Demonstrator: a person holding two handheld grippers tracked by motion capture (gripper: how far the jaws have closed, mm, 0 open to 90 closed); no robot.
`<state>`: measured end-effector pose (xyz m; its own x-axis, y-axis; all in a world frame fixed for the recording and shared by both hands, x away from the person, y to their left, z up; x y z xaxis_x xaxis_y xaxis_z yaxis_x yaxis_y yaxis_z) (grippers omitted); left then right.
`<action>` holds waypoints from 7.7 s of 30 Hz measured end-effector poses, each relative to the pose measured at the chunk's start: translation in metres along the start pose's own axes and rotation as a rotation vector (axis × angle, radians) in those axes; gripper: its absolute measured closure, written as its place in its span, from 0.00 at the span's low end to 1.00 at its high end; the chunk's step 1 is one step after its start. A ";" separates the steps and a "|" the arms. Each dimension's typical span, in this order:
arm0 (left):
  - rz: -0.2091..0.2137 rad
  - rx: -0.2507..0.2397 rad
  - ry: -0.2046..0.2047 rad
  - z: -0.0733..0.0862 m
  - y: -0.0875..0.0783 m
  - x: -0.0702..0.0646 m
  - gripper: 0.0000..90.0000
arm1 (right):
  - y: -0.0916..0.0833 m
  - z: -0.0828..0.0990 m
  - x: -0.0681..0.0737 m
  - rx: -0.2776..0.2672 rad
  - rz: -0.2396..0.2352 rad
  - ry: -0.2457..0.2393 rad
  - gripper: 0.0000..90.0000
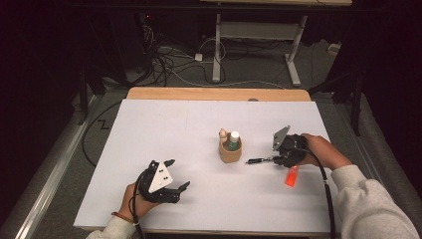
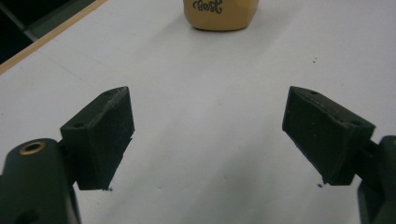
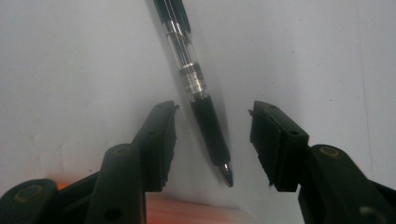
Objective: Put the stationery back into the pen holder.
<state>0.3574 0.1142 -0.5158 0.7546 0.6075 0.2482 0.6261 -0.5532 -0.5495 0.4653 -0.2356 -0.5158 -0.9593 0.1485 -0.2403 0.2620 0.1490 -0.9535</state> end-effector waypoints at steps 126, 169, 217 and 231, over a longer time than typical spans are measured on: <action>-0.252 0.025 0.336 -0.068 0.039 -0.002 0.85 | -0.091 -0.208 0.048 -0.125 -0.024 0.005 0.58; -0.113 -0.154 0.020 -0.085 0.025 0.021 0.85 | -0.096 -0.014 0.071 -0.845 0.444 0.396 0.35; 0.148 -0.348 -0.232 -0.137 0.087 0.003 0.85 | -0.073 0.024 0.077 -0.787 0.477 0.448 0.34; 0.129 -0.275 -0.216 -0.126 0.097 0.003 0.85 | -0.075 0.029 0.073 -0.782 0.493 0.466 0.34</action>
<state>0.4451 -0.0099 -0.4679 0.7901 0.6130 0.0009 0.5803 -0.7474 -0.3234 0.3727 -0.2640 -0.4669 -0.6346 0.7040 -0.3188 0.7696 0.5380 -0.3439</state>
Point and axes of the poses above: each handheld gripper's, and its own axes: y roughly forward along the jaws, z roughly out of its underside, x roughly to its left, the point moved 9 cm from there along y, roughly forward along the jaws, and after that the axes turned 1 degree about -z, right-handed, at the moved point
